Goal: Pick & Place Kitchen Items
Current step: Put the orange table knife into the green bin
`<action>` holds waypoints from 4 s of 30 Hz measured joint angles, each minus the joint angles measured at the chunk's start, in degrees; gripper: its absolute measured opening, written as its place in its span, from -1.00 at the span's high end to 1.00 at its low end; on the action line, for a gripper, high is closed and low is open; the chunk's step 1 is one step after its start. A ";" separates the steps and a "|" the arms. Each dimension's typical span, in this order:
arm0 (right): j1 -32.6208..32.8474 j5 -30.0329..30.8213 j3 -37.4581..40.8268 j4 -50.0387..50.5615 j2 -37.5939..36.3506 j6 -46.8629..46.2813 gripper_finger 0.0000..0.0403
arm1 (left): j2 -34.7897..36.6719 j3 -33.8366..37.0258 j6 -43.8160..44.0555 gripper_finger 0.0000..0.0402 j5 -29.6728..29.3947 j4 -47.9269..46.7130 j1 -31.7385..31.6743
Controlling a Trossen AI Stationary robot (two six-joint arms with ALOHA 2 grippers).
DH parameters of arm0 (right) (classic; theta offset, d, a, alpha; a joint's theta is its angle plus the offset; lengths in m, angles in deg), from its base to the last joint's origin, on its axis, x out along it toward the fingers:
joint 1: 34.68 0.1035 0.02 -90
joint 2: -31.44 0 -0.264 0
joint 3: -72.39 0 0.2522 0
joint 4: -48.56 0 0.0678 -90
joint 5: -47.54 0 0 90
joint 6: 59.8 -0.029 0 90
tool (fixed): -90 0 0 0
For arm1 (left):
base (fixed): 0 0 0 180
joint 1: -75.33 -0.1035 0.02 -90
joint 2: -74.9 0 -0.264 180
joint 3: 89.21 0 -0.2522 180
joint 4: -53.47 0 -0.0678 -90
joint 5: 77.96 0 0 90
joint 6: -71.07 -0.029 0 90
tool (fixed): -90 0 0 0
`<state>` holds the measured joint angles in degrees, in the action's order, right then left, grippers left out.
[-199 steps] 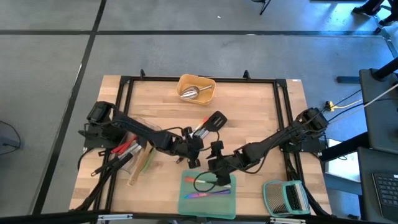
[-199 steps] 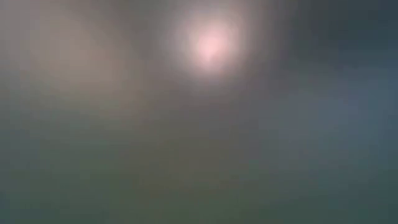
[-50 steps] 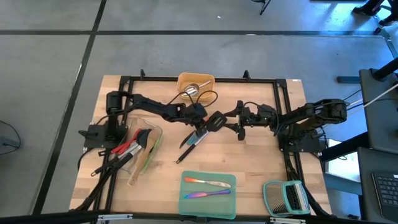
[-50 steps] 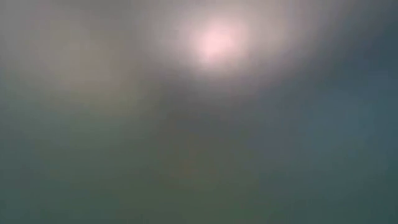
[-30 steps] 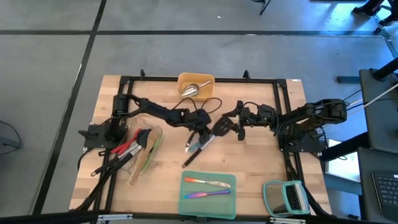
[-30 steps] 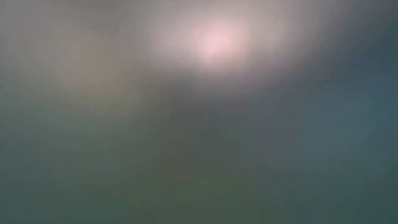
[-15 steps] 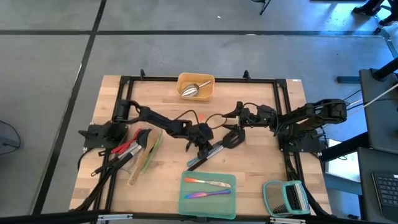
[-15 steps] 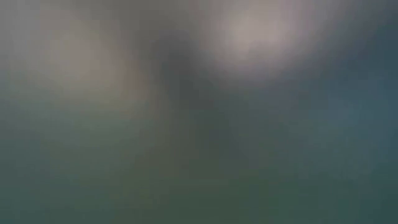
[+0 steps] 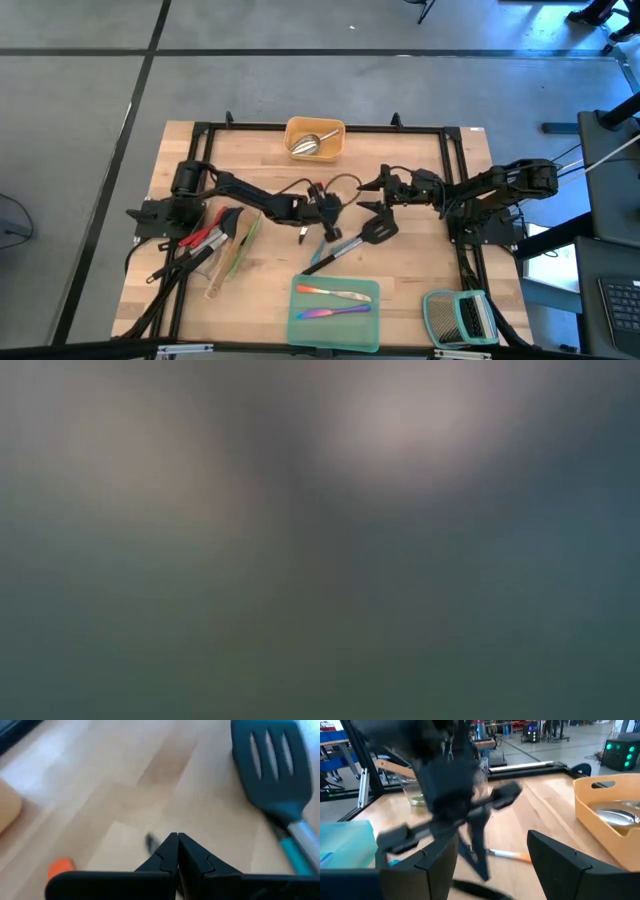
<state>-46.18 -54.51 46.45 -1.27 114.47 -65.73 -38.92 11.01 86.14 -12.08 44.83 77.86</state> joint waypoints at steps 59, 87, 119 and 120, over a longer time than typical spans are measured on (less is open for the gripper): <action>0.04 -0.02 0.00 4.75 0.00 0.42 -0.19 | 3.19 2.85 20.22 0.08 -2.47 -13.16 -7.02; 0.03 0.00 -0.44 3.76 0.00 1.51 -0.19 | 3.41 8.37 -5.79 0.64 17.31 -4.80 -10.66; 0.04 -0.02 -0.44 5.56 0.00 3.57 -0.19 | 3.02 8.44 -15.90 0.55 19.91 0.28 -7.22; 0.04 -0.02 -0.44 5.57 0.00 3.56 -0.19 | 3.02 8.44 -16.22 0.53 19.63 0.31 -7.41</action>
<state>-46.14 -54.53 46.01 4.30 114.47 -62.17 -35.90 19.44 69.92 7.55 45.14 70.44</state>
